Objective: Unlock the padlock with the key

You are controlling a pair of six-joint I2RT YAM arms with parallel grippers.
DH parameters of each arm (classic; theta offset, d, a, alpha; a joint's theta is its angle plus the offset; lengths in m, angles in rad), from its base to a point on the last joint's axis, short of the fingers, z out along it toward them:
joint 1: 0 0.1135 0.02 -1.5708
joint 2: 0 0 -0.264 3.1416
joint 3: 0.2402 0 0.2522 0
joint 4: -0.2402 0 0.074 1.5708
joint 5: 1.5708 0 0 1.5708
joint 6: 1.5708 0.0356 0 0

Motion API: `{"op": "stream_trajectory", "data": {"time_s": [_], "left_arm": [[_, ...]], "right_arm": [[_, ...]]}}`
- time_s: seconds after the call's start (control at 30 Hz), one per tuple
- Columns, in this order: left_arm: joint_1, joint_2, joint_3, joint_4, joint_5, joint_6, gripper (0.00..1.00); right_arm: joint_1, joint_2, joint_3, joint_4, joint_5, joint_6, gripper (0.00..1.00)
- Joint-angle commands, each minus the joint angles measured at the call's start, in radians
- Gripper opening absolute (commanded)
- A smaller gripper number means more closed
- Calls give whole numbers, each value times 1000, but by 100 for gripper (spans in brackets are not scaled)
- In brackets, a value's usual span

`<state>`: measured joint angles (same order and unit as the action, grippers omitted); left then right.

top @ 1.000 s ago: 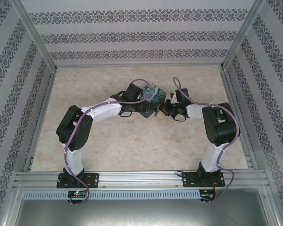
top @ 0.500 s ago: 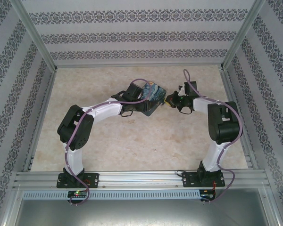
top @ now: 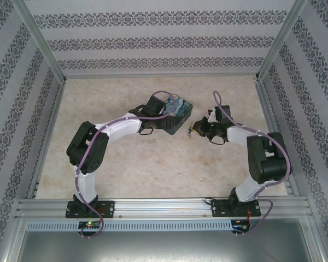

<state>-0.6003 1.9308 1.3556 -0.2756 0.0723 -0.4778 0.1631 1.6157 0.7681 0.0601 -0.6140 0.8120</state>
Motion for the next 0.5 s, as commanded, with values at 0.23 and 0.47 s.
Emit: {"op": "stream_trajectory", "data": {"time_s": [0.23,0.47], "left_arm": [[-7,-37,13,-281,78,20,98],[6,-98,46,-300,94,0,100]], "right_arm": [[344,-174,-141,76,121,108,0],[579,-68,-126,220,219,230,0]]}}
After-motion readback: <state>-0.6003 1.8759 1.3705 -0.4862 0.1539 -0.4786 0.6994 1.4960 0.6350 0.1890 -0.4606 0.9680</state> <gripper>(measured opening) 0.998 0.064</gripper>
